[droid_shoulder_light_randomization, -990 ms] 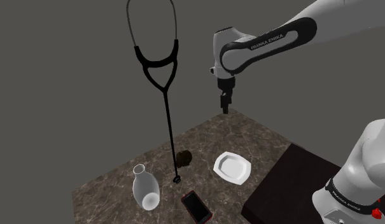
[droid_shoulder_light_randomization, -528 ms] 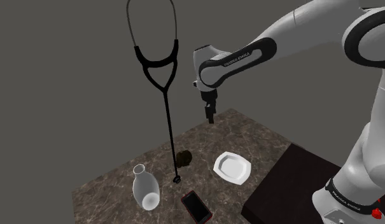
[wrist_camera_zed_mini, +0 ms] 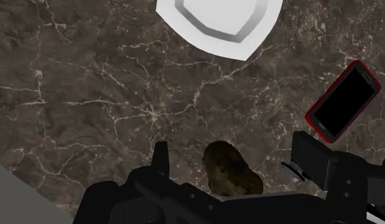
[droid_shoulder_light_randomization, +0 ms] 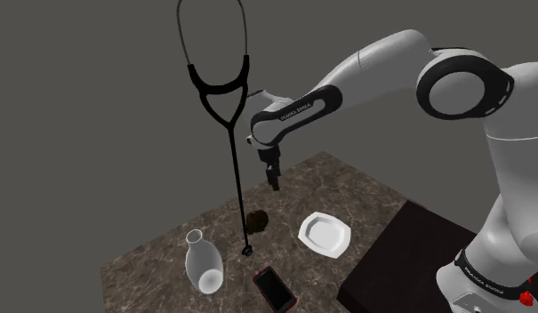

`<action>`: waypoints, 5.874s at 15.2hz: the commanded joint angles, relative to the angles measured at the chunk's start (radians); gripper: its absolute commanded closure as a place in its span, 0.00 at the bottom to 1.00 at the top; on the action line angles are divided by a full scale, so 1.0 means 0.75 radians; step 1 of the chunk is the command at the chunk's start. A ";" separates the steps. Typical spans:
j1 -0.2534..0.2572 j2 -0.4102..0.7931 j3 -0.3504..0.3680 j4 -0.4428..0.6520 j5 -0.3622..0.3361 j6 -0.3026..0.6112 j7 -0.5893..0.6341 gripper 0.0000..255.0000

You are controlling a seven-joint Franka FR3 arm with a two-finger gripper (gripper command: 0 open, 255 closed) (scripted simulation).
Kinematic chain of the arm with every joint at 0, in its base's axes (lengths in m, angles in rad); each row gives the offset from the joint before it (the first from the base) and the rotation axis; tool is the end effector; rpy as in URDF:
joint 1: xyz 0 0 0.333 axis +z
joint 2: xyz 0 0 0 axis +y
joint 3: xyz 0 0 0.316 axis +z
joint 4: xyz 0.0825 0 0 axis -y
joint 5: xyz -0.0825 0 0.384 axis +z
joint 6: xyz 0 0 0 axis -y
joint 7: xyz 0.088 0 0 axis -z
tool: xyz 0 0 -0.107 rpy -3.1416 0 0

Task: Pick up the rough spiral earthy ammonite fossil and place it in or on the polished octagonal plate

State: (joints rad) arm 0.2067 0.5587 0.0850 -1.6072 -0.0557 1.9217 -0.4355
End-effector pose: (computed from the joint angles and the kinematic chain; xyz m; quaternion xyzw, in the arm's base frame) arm 0.6363 0.1803 0.2862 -0.9246 -0.3614 0.1204 0.0070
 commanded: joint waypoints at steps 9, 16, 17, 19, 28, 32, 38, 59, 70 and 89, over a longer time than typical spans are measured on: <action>0.126 0.573 0.054 0.667 -0.046 -0.188 -0.100 0.00; 0.147 0.676 0.057 0.716 -0.054 -0.149 -0.115 0.00; 0.146 0.677 0.056 0.701 -0.054 -0.132 -0.114 0.00; 0.145 0.680 0.055 0.678 -0.054 -0.106 -0.113 0.00; 0.151 0.688 0.053 0.694 -0.052 -0.114 -0.112 1.00; 0.158 0.690 0.055 0.700 -0.051 -0.118 -0.105 1.00; 0.147 0.653 0.052 0.666 -0.048 -0.121 -0.115 1.00; 0.058 0.107 0.063 0.002 -0.023 -0.004 -0.154 1.00; -0.065 -0.399 0.039 -0.763 -0.003 0.260 -0.279 1.00; -0.091 -0.304 0.005 -0.964 -0.044 0.557 -0.296 1.00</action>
State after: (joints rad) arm 0.1383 0.3213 0.0898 -2.3296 -0.0865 2.3289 -0.6586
